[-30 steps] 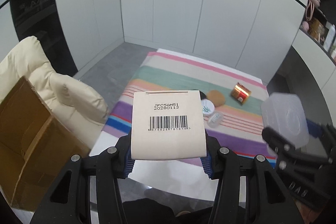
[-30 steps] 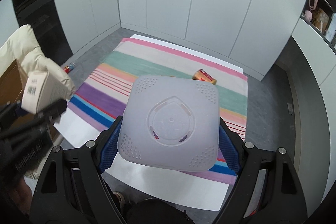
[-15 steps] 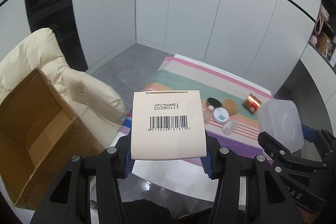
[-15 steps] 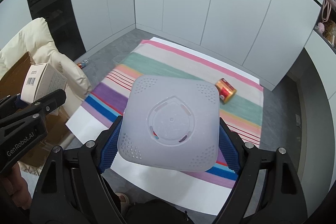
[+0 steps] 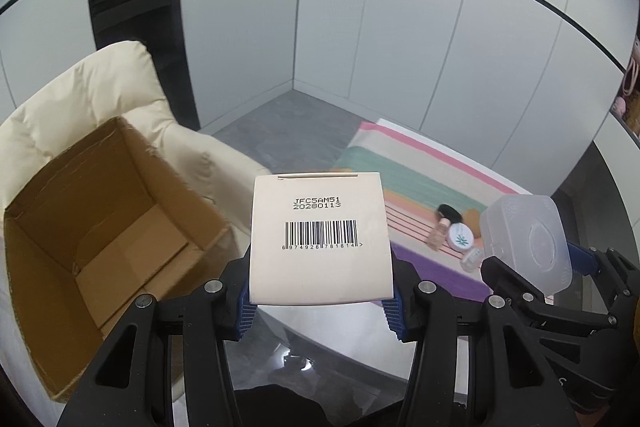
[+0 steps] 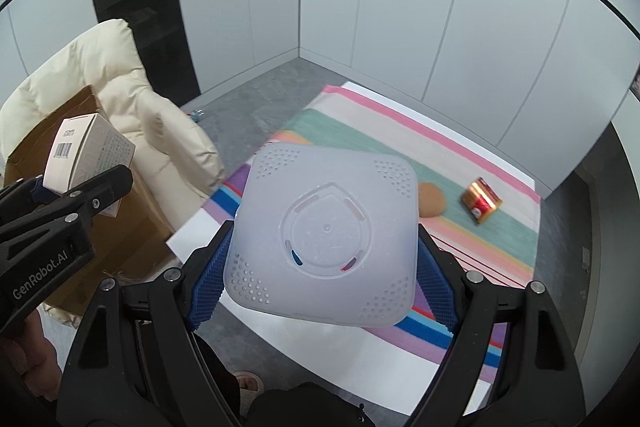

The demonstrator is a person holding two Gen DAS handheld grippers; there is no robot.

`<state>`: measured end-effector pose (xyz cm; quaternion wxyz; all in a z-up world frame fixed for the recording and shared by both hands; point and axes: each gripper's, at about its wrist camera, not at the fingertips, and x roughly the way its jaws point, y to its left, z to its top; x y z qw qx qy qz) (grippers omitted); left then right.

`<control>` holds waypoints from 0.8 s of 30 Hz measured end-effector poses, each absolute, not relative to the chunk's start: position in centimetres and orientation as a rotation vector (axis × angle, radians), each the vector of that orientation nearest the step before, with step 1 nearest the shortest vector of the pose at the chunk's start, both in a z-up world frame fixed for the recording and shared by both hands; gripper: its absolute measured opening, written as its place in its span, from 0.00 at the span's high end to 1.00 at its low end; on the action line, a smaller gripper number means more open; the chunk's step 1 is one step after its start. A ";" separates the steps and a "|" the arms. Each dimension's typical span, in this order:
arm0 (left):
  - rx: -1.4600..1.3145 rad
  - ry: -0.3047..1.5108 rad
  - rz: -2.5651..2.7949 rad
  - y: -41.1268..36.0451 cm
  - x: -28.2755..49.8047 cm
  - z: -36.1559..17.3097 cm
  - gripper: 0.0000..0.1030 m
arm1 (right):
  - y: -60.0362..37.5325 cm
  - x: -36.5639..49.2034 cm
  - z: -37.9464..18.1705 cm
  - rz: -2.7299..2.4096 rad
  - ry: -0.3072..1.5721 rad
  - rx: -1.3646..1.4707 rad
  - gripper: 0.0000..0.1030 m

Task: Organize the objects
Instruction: 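Carry the white box with left tool while right tool carries container toward cardboard box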

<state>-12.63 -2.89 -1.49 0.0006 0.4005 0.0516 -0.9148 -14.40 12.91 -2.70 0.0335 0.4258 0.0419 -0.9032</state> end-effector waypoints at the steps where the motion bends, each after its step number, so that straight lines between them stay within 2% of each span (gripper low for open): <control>1: 1.253 0.166 -2.867 -3.3 -12.6 -1.5 0.49 | 12.6 -14.4 -2.7 -2.774 0.132 1.307 0.17; 24: 1.164 0.250 -2.725 -12.1 -9.8 -1.6 0.49 | 1.9 -15.4 -2.0 -2.620 0.242 1.198 0.17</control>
